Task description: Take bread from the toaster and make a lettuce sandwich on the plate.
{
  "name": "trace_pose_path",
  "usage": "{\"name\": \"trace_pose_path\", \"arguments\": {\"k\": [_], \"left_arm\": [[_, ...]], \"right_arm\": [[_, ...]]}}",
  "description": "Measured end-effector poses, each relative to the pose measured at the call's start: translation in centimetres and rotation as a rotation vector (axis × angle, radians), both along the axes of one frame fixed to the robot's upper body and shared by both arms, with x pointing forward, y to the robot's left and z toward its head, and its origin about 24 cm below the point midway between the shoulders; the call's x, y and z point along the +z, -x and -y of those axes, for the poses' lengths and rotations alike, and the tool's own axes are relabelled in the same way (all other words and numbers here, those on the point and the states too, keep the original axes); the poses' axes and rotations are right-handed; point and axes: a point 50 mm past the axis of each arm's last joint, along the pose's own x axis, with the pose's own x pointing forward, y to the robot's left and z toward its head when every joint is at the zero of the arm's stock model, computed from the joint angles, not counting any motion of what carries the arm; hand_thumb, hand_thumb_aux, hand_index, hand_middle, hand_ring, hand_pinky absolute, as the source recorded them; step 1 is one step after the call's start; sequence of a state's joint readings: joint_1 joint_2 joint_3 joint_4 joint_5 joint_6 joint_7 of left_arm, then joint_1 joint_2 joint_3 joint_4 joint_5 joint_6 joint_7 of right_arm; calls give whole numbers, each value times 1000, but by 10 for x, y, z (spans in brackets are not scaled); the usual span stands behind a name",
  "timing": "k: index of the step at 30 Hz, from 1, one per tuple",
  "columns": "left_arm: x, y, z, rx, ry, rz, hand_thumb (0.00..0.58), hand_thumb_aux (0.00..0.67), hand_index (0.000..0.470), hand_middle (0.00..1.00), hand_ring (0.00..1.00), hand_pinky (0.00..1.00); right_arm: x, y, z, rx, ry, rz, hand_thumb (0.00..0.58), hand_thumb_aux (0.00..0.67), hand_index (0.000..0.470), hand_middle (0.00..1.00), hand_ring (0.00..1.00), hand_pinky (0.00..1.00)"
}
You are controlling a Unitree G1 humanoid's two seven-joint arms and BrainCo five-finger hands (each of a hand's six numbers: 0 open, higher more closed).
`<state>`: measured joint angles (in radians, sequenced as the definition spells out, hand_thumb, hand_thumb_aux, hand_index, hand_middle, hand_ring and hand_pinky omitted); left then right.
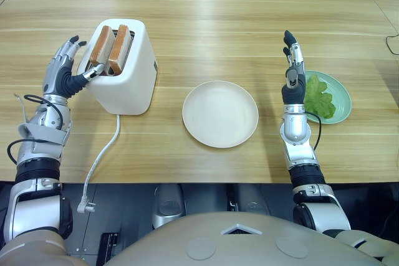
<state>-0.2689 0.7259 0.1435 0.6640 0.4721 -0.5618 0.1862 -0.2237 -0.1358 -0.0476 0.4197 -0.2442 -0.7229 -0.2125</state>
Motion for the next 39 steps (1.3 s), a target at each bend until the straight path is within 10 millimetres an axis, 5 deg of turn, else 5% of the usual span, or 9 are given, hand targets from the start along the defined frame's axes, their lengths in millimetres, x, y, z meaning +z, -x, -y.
{"name": "trace_pose_path", "arguments": {"k": [9, 14, 17, 23, 30, 33, 34, 35, 39], "left_arm": [[9, -4, 8, -32, -6, 36, 564, 560, 384, 0, 0, 0], [11, -2, 14, -59, 29, 57, 564, 557, 382, 0, 0, 0], [13, -2, 19, -81, 79, 83, 506, 431, 296, 0, 0, 0], [25, -5, 22, -84, 142, 159, 580, 670, 460, 0, 0, 0], [60, -10, 23, -66, 163, 326, 580, 670, 460, 0, 0, 0], [75, -12, 24, -70, 160, 382, 580, 670, 460, 267, 267, 267], [77, -12, 26, -75, 157, 392, 580, 670, 460, 533, 533, 533], [78, -12, 26, -78, 156, 398, 580, 670, 460, 1000, 1000, 1000], [81, -12, 26, -70, 160, 413, 580, 670, 460, 1000, 1000, 1000]], "right_arm": [[0, 0, 0, -1, 2, 0, 0, 0, 0, 0, 0, 0], [-1, 0, 2, -3, 6, -7, 0, 0, 0, 0, 0, 0], [-1, -1, 2, -3, 6, -8, 0, 0, 0, 0, 0, 0], [-1, -1, 2, -4, 6, -8, 0, 0, 0, 0, 0, 0], [-2, -1, 2, -6, 5, -12, 0, 0, 0, 0, 0, 0], [-3, -2, 2, -7, 4, -17, 0, 0, 0, 0, 0, 0], [-4, -2, 2, -9, 4, -20, 0, 0, 0, 0, 0, 0], [-5, -2, 2, -10, 3, -22, 0, 0, 0, 0, 0, 0], [-5, -2, 2, -12, 3, -26, 0, 0, 0, 0, 0, 0]]}}
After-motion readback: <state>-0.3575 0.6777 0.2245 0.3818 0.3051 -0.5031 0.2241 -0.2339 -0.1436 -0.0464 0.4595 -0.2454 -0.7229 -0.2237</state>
